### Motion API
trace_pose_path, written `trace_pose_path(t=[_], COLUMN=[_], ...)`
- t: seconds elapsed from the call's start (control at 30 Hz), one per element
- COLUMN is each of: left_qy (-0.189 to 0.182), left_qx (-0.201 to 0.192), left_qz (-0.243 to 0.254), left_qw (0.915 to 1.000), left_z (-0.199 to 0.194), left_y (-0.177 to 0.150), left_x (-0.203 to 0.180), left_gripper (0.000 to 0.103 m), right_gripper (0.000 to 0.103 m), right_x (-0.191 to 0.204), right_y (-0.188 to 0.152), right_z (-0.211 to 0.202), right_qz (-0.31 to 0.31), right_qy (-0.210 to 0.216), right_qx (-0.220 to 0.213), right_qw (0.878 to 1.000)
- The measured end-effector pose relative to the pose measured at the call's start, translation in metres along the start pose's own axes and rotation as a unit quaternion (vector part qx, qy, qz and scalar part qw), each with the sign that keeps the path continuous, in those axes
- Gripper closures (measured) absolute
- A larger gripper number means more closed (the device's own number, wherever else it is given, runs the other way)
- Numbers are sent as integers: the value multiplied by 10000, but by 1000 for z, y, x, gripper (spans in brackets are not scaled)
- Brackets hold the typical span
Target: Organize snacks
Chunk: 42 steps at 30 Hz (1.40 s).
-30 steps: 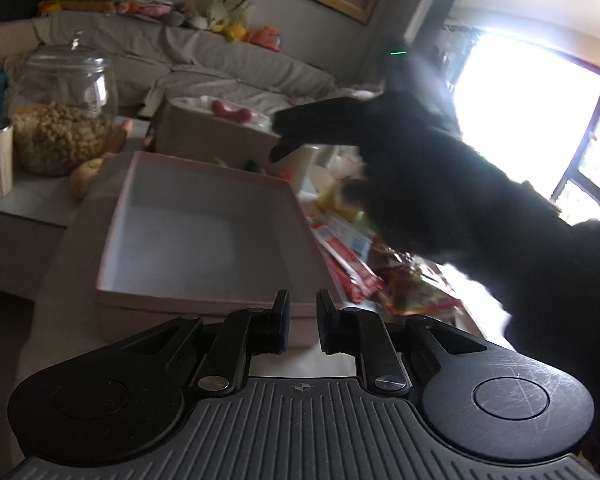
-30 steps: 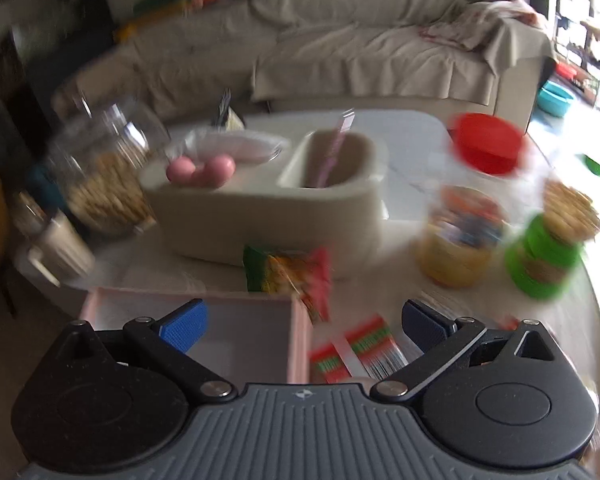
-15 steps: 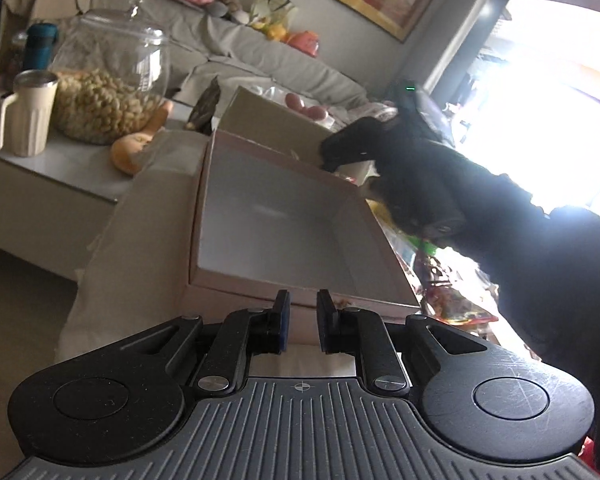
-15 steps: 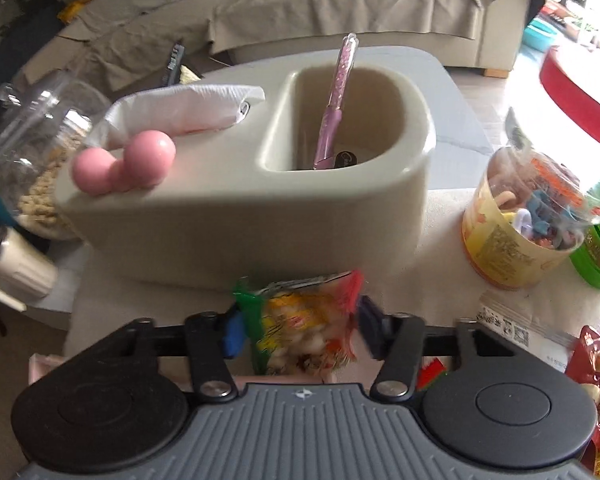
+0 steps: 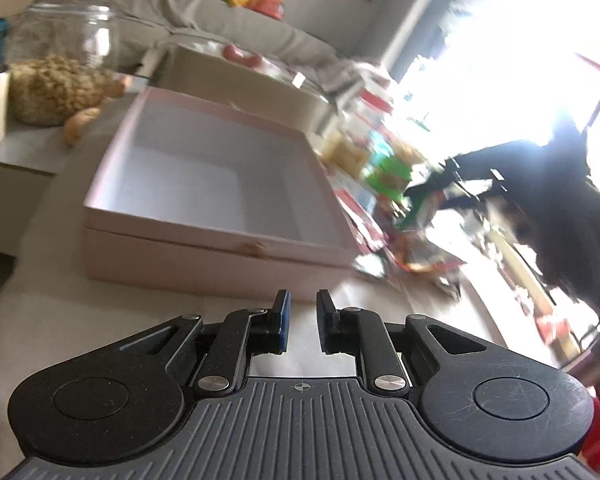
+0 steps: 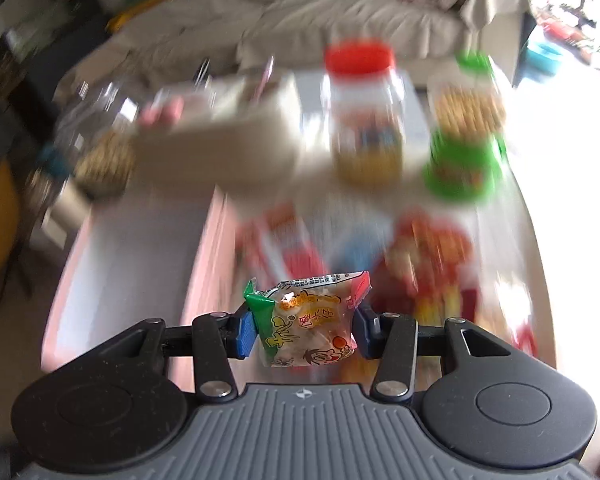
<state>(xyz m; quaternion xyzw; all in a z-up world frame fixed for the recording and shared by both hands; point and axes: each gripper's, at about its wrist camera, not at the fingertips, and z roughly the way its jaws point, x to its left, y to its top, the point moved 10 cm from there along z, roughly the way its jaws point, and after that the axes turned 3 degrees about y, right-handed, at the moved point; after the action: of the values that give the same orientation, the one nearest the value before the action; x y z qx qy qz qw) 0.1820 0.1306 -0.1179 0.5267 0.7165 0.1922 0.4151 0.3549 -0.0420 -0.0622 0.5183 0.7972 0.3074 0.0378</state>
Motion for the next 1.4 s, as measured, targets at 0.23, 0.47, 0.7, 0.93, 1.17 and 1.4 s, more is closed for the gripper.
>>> trace_pose_path(t=[0.23,0.47,0.7,0.93,1.17,1.4], left_qy=[-250,-357,-377,-551,-220,-80], left_qx=[386,548,424,221,103,353], left_qz=[536,865,989,560,465,404], left_qw=[9975,9941,9935,9967,9986,9985], left_z=[20,27,50,98,138,164], left_y=[-21,-35,-16,16,45,37], left_x=[-47,-86,-114,-132,-136,-124], left_gripper=[86,86,86,86,86,86], right_gripper=[56,43,31,23,51,56], right_x=[-18,-18,-40,-77,-97,-116], right_y=[-125,-165,-156,-112,-53,-56], right_z=[-37,-53,-65,-76,-47,-12], right_qz=[-245,-374,-316,321,36,58], right_qy=[334,716,859,1013,161,-170], right_qx=[951,835,-99,-997,-1660,-1473], right_qw=[9946,9932,9958,9893,9860,9889])
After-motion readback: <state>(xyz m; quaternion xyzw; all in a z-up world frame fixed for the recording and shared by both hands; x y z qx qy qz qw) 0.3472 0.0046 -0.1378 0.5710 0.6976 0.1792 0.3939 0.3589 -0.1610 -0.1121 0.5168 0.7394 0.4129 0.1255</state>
